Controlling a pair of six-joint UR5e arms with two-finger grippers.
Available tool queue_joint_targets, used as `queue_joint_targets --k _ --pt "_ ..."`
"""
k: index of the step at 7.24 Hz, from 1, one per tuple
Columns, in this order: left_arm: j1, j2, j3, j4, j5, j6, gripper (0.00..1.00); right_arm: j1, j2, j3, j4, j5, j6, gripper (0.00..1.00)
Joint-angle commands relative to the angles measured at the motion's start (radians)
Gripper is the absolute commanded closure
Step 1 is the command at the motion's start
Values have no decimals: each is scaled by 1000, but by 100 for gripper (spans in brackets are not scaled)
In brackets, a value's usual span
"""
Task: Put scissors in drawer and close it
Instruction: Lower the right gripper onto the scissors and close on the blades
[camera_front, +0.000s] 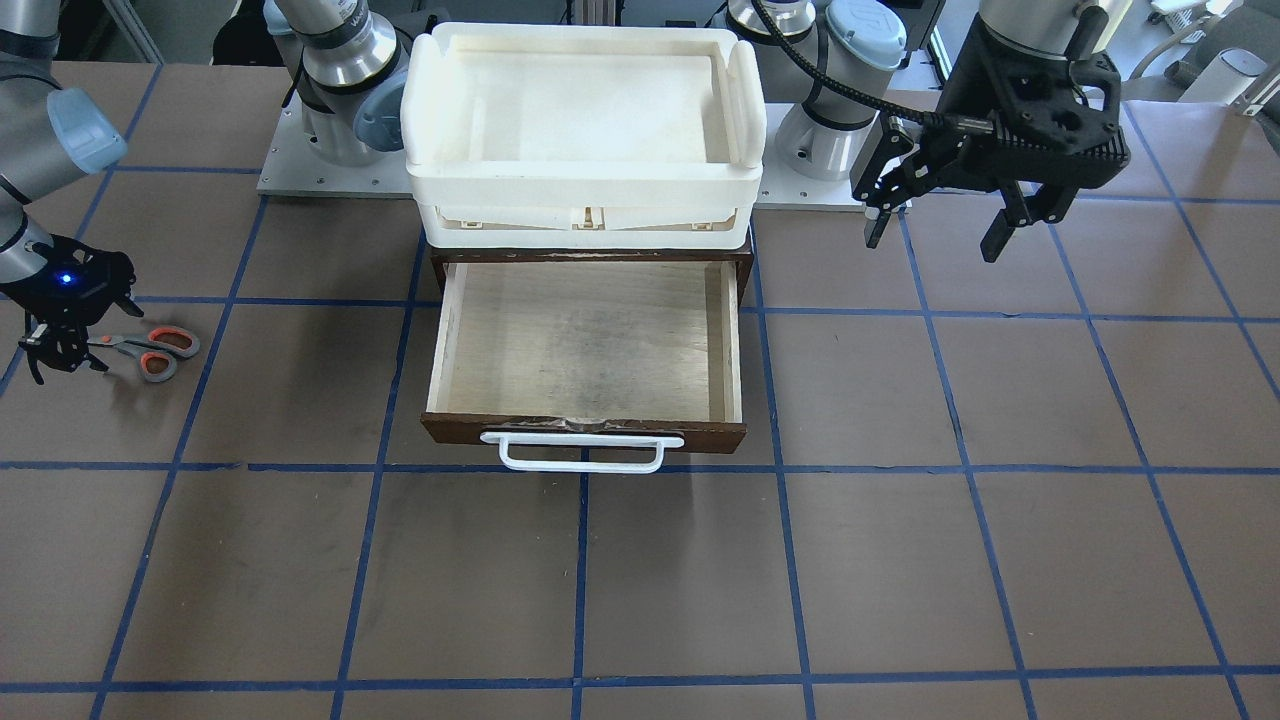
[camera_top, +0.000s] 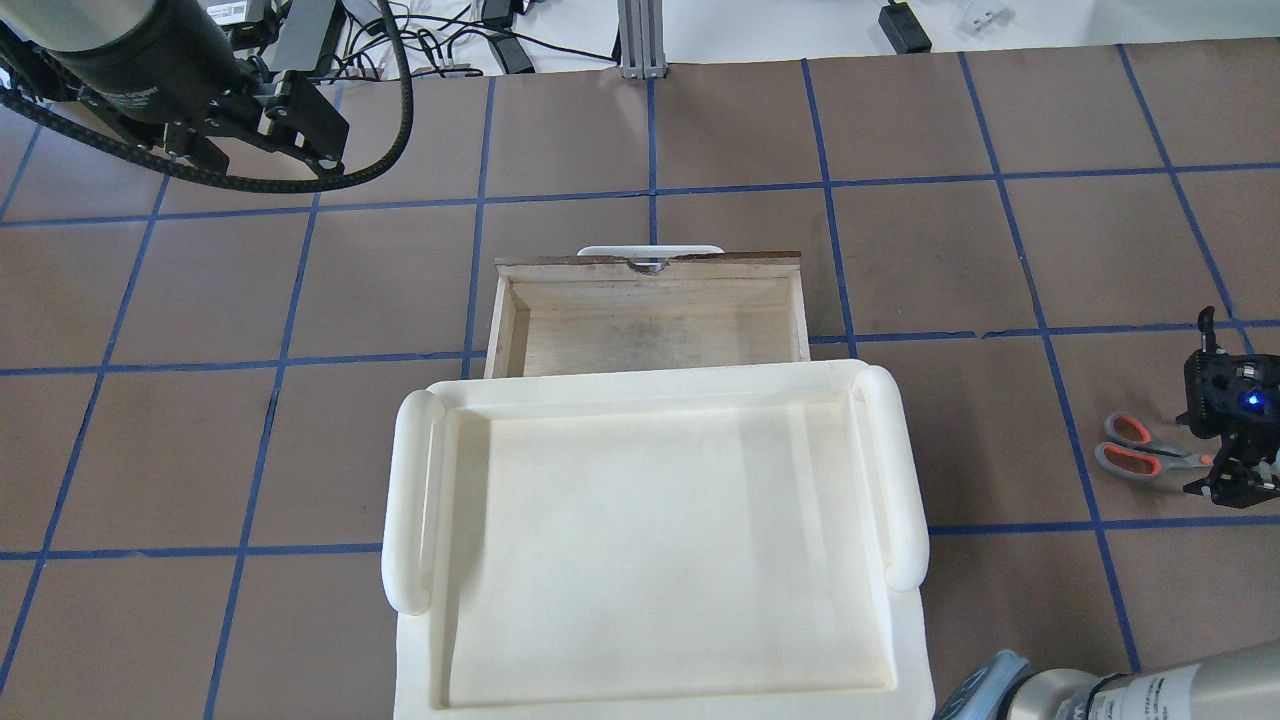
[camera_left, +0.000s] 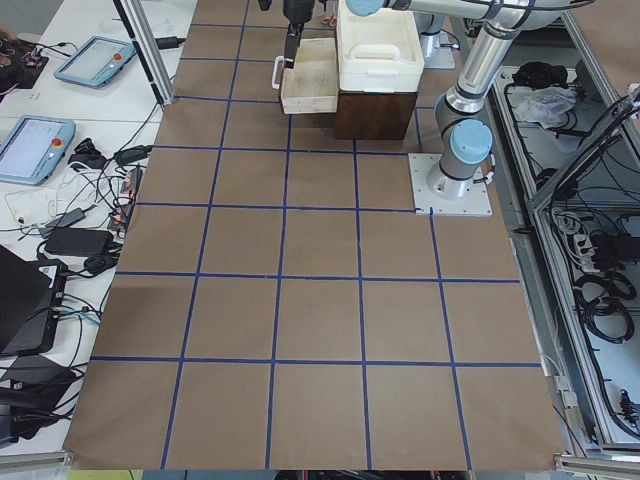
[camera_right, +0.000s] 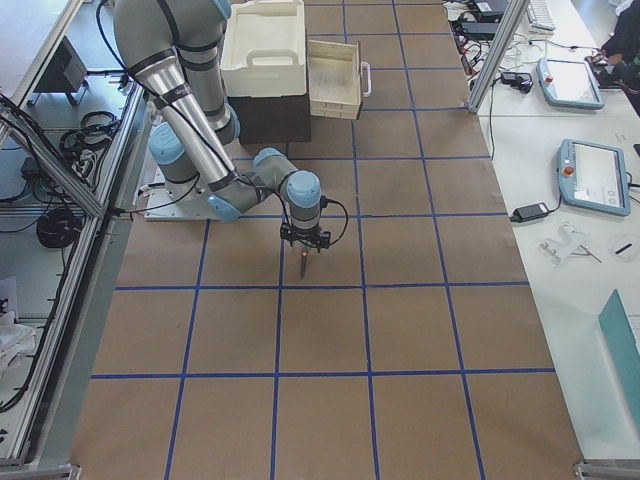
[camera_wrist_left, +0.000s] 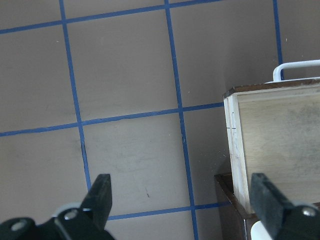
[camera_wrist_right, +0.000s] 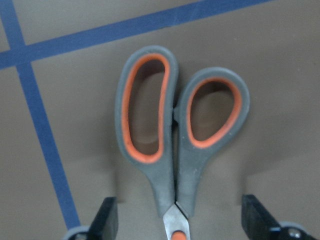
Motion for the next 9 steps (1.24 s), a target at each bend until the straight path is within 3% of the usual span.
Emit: queue_joint_targets --k 1,2,5,7,9 --pt "-1 -29 8 2 -1 3 0 0 9 -1 -3 -3 -30 13" --pt "-2 -38 1 3 1 3 0 0 22 0 -3 -3 -32 22" --pt "-10 -3 -1 2 9 3 0 5 18 0 -5 -11 -30 26" --pt "-4 -21 -1 2 15 3 0 6 20 -1 -3 -11 -30 37" --pt "-5 -24 -2 3 16 -7 0 6 16 -3 0 -12 -26 37"
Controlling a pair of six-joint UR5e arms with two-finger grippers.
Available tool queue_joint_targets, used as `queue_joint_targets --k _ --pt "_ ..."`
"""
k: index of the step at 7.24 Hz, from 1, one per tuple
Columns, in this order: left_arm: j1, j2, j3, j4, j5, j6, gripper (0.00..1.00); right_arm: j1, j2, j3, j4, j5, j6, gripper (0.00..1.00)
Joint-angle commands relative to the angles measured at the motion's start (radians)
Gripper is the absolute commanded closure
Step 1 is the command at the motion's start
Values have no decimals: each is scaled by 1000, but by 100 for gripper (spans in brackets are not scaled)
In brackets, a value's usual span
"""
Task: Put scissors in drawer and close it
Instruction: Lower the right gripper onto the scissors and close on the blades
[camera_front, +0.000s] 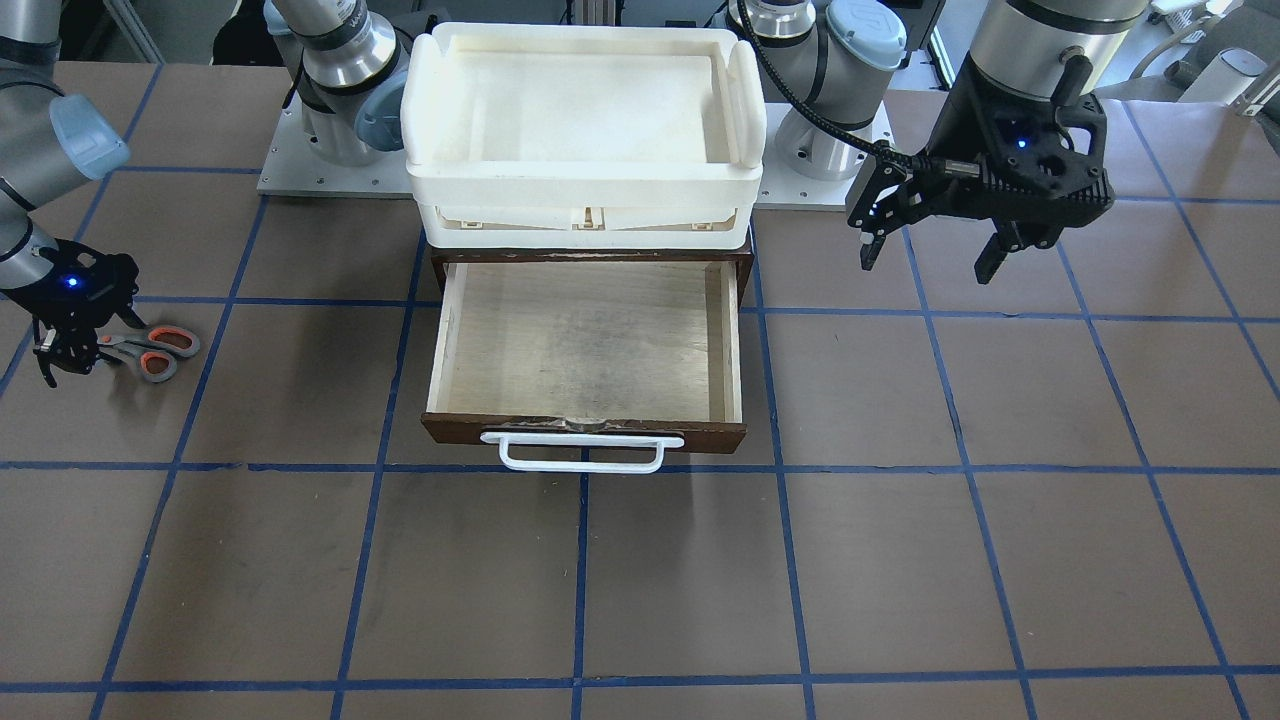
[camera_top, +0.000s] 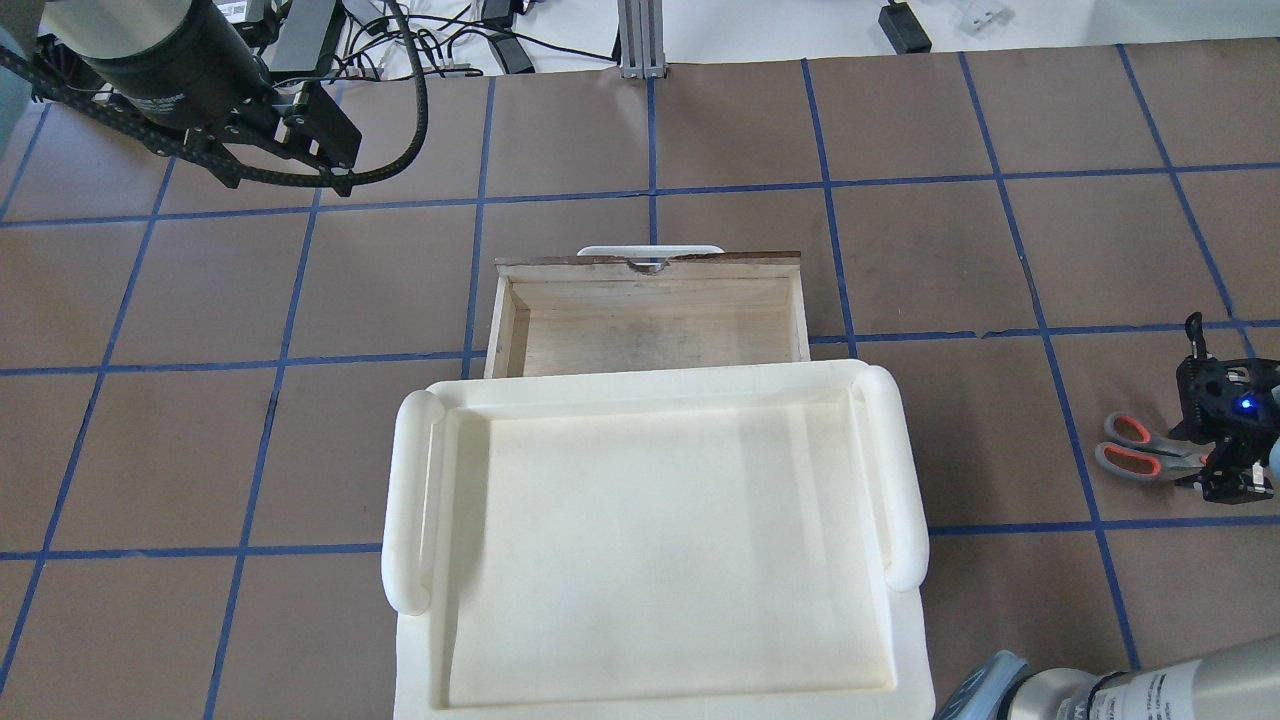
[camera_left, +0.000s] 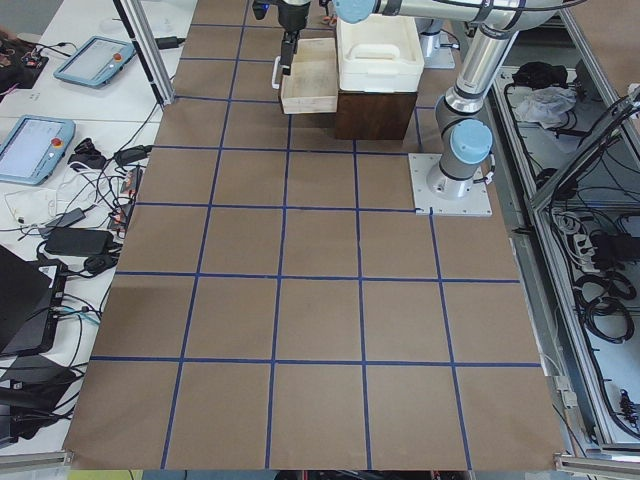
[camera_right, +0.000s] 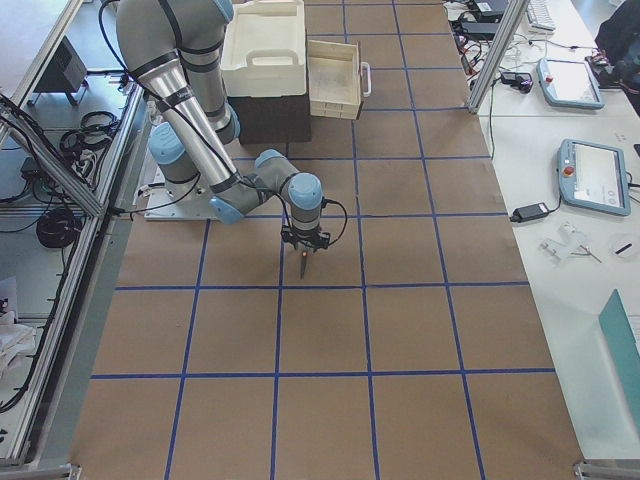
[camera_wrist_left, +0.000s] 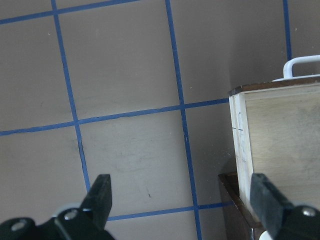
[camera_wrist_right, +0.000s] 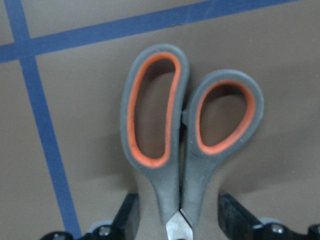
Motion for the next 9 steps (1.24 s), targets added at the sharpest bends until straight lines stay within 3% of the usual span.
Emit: queue_joint_targets --k 1,4,7,9 --pt "0 -5 0 1 -1 -5 0 2 -9 0 3 -1 7 37" --pt "3 25 -2 -13 1 -7 0 2 -9 0 9 1 10 37" --pt "3 2 -2 0 -2 -11 0 3 -11 -1 11 -1 10 54" --pt "3 8 -2 0 1 -10 0 3 -11 -3 11 -1 13 58"
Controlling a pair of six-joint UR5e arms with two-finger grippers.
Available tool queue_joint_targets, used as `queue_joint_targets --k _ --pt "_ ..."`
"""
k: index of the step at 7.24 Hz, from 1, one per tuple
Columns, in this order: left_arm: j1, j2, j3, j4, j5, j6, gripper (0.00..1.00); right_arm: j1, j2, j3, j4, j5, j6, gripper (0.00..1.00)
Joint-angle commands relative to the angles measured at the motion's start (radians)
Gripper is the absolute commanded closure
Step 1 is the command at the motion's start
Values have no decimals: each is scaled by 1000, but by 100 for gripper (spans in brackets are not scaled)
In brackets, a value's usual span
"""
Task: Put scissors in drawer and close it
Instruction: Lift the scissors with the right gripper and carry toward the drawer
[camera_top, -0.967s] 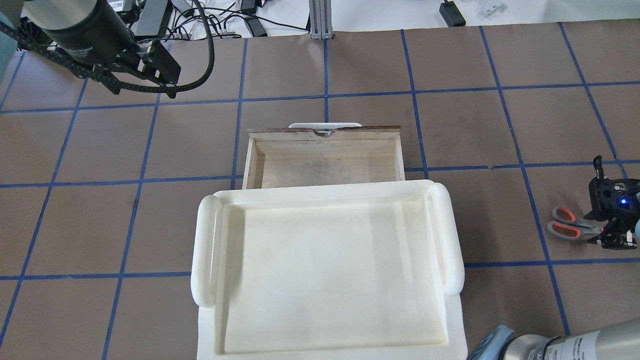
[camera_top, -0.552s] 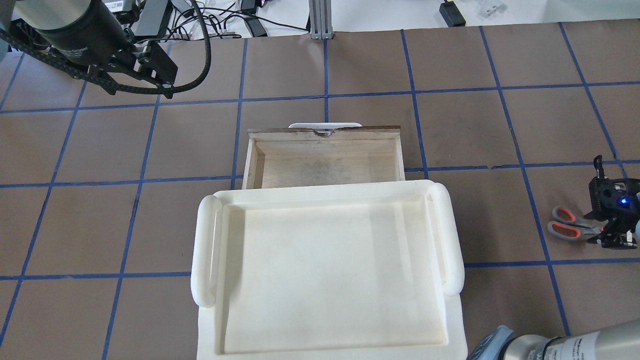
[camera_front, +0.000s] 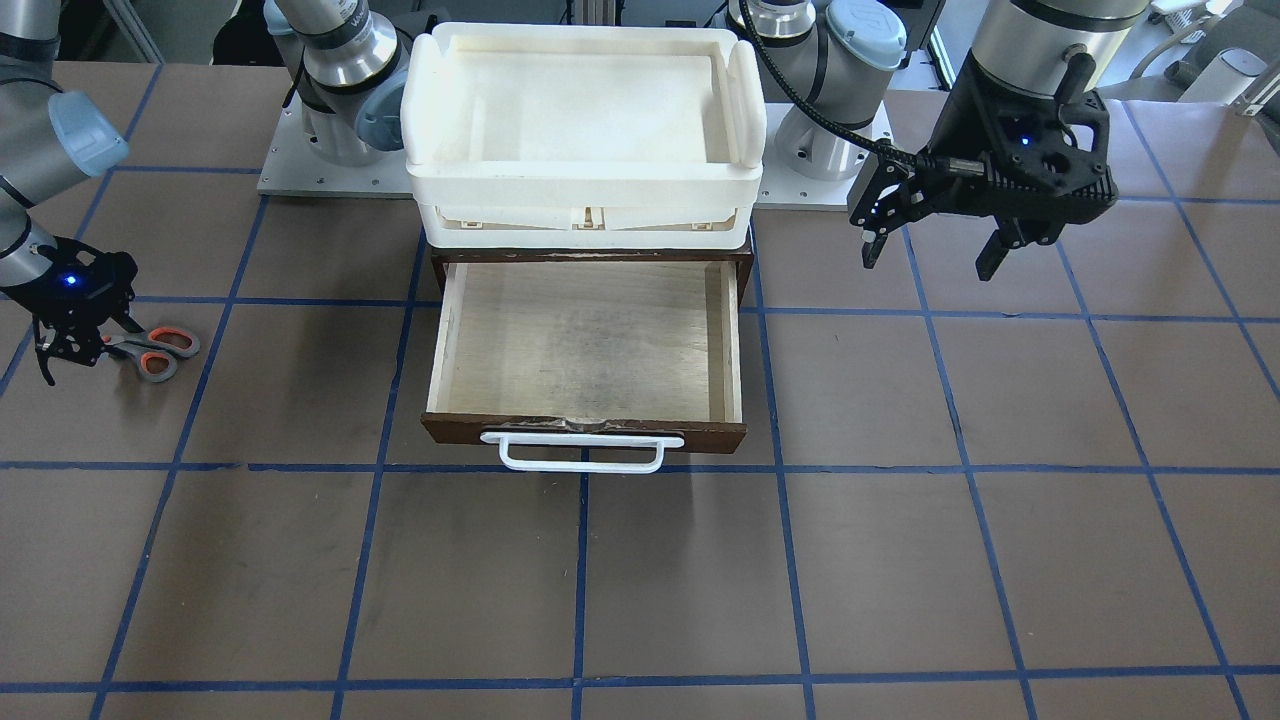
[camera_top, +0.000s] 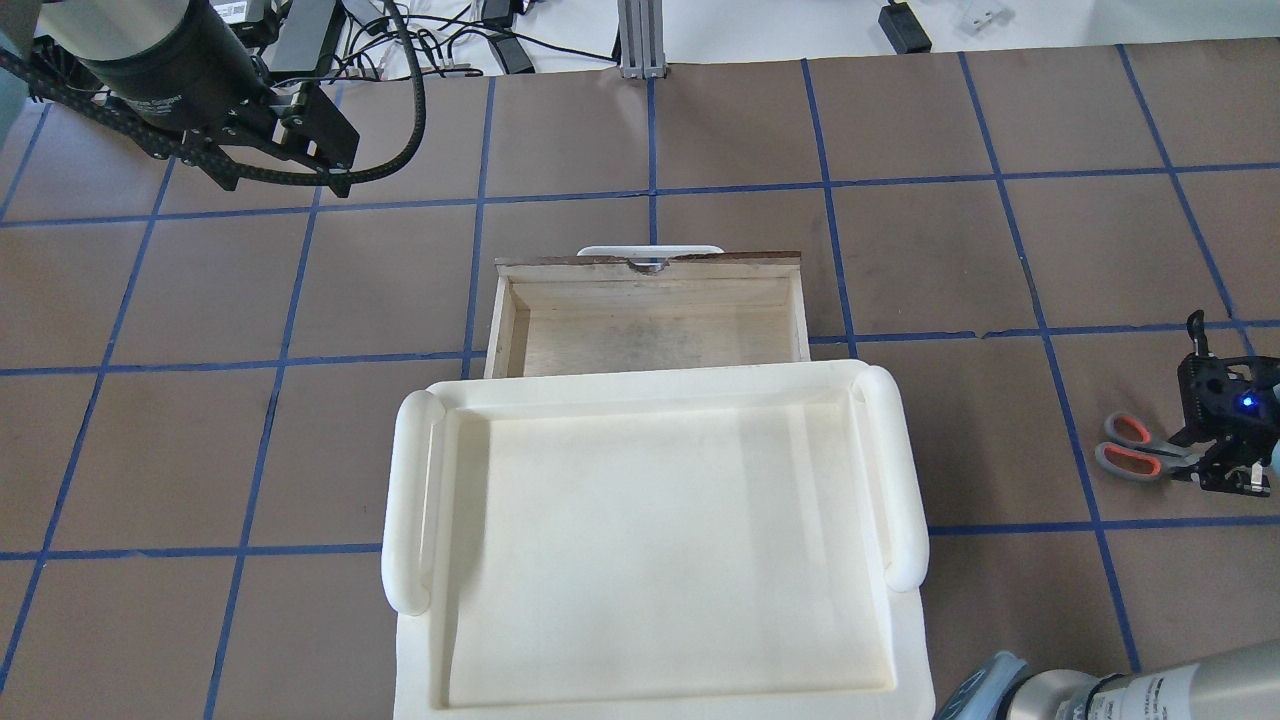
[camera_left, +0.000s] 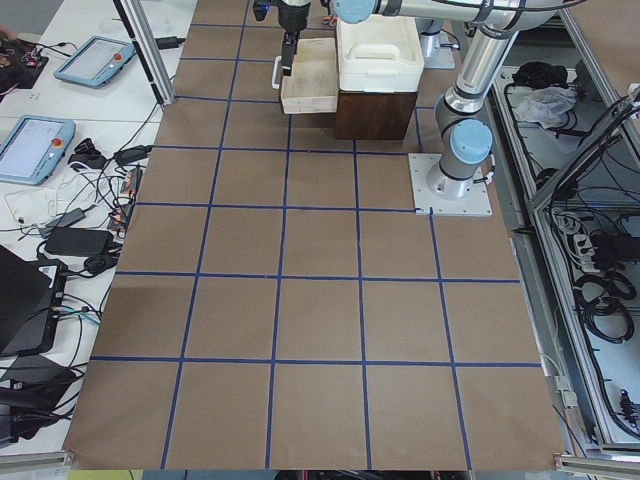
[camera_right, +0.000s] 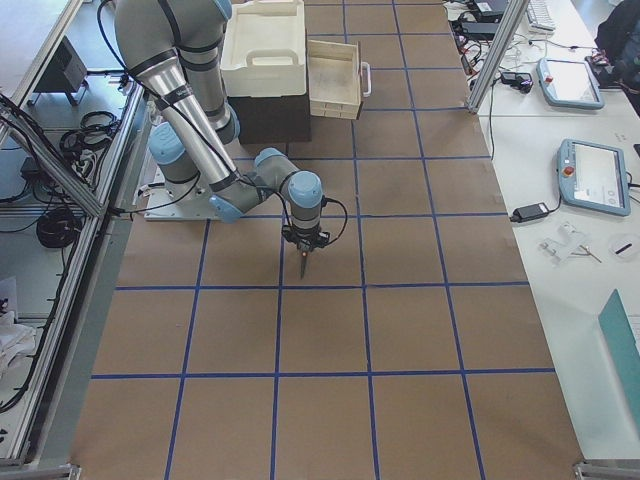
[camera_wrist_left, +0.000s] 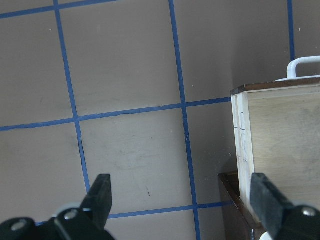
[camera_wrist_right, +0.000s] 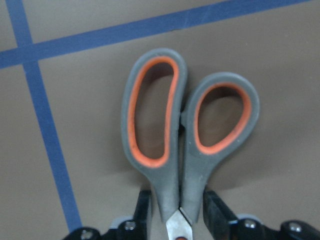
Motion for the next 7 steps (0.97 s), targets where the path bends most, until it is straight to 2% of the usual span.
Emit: queue_joint_targets --k 1,4,7 --pt "5 11 -2 -4 6 4 0 0 0 -1 0 1 1 62" --pt "13 14 -6 -8 15 5 0 0 0 -12 0 1 1 74" --pt "18 14 -18 -1 15 10 0 14 -15 -50 1 4 3 78"
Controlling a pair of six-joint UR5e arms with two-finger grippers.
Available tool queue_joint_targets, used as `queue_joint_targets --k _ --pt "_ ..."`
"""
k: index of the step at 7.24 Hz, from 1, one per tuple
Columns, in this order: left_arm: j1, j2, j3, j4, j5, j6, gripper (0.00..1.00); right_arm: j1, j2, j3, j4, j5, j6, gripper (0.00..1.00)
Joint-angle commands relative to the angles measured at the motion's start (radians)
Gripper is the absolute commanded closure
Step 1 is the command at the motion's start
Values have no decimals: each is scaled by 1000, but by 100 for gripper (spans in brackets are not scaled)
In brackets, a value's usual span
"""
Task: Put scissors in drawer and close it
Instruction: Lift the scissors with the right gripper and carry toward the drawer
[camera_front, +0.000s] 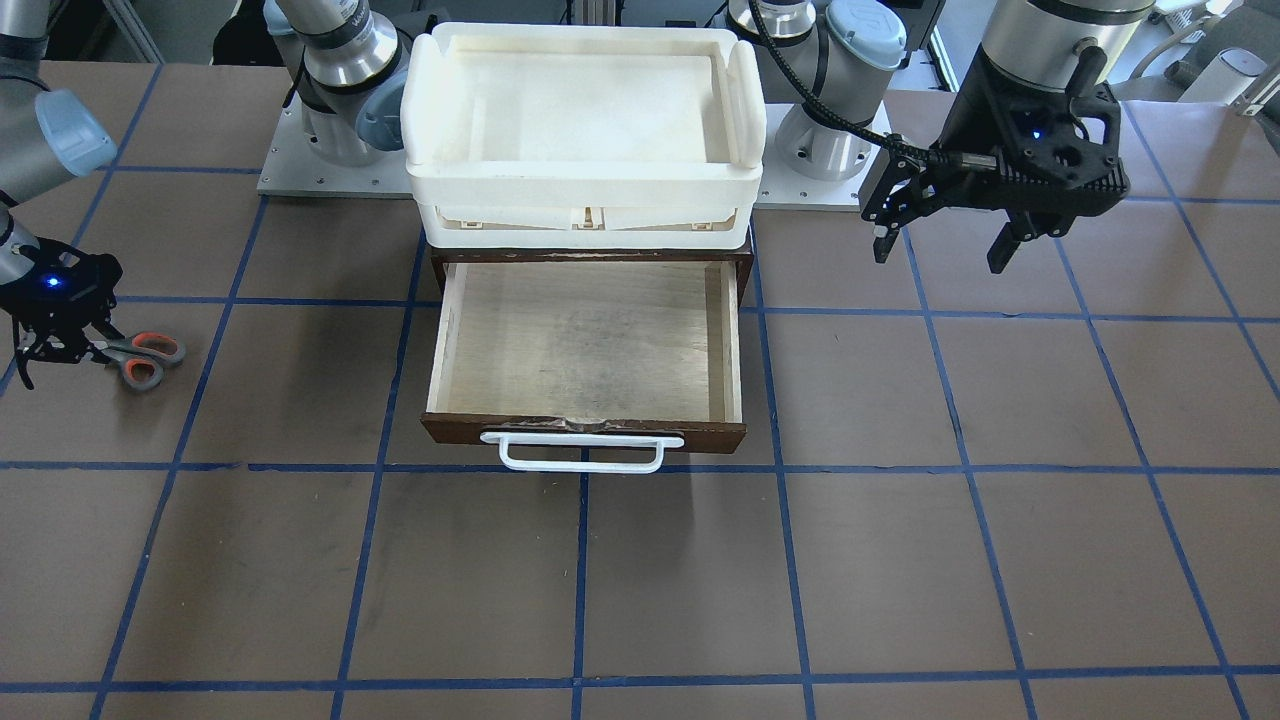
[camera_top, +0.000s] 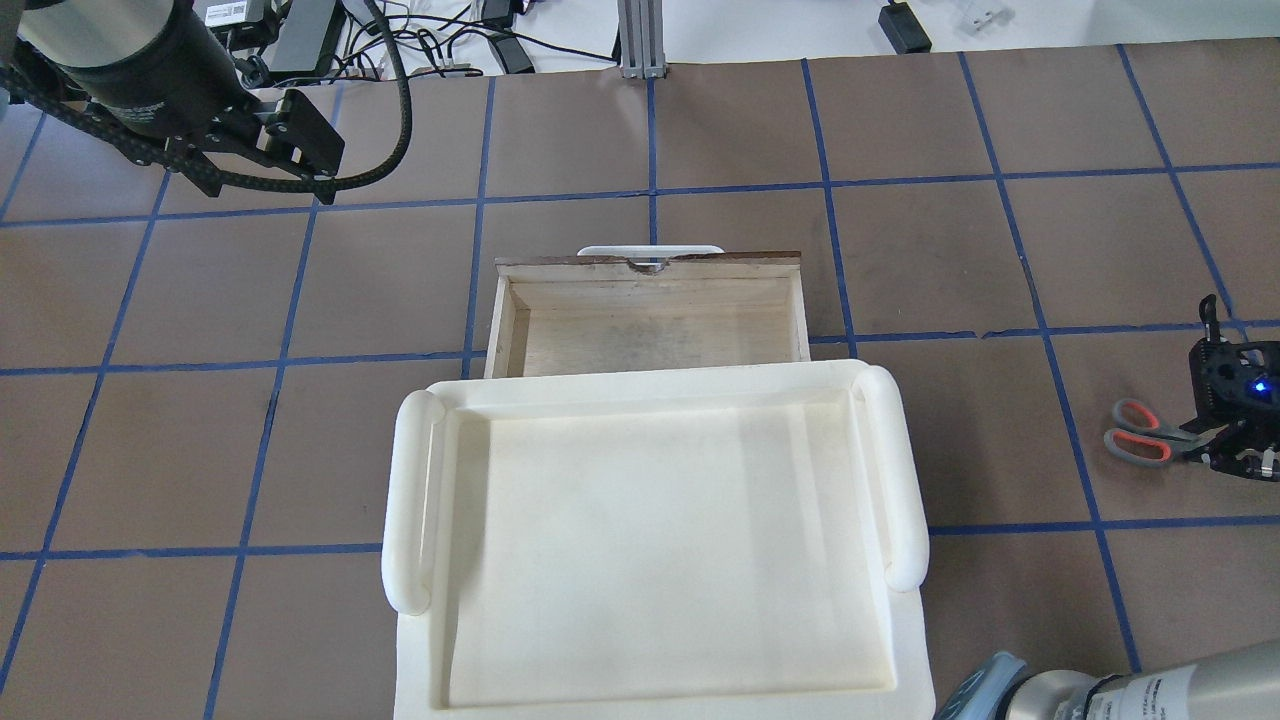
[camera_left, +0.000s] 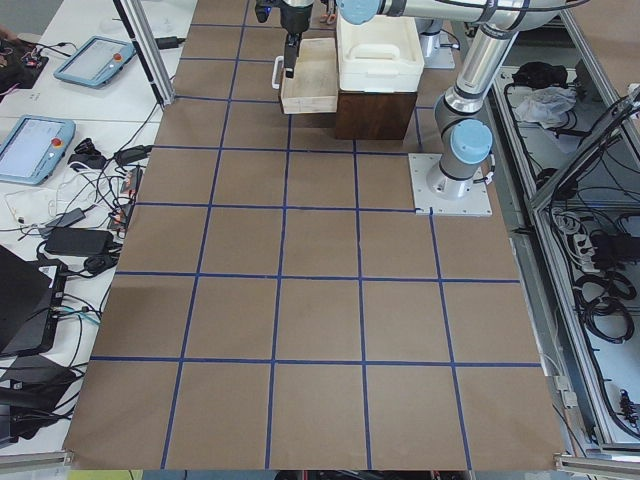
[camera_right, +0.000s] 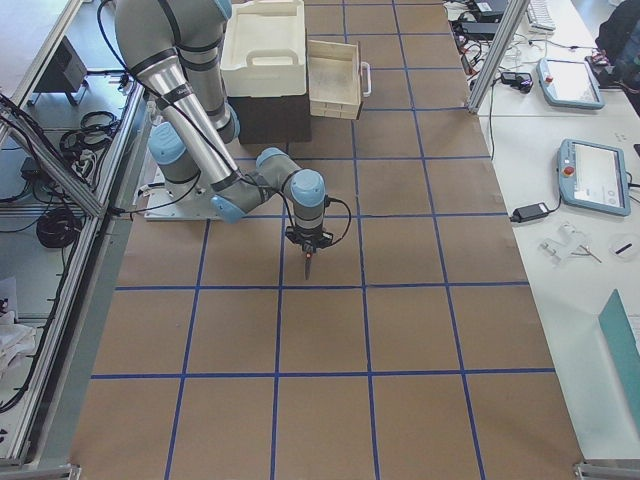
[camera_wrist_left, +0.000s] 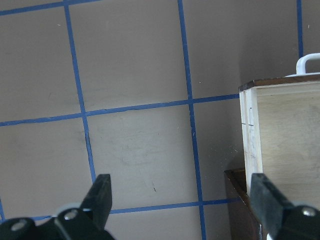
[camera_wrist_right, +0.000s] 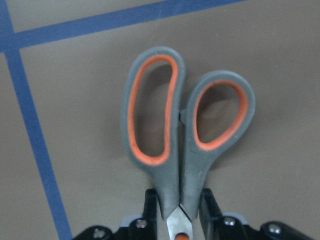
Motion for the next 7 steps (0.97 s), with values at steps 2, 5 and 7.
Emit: queue_joint_targets --k 2,5,7 --pt "3 5 -16 7 -1 3 0 65 -115 -91 112 12 0 81" --pt "3 7 -19 8 -3 3 0 209 -197 -361 507 15 100 81" --pt "3 7 -19 8 -3 4 0 351 -214 -461 620 12 252 82"
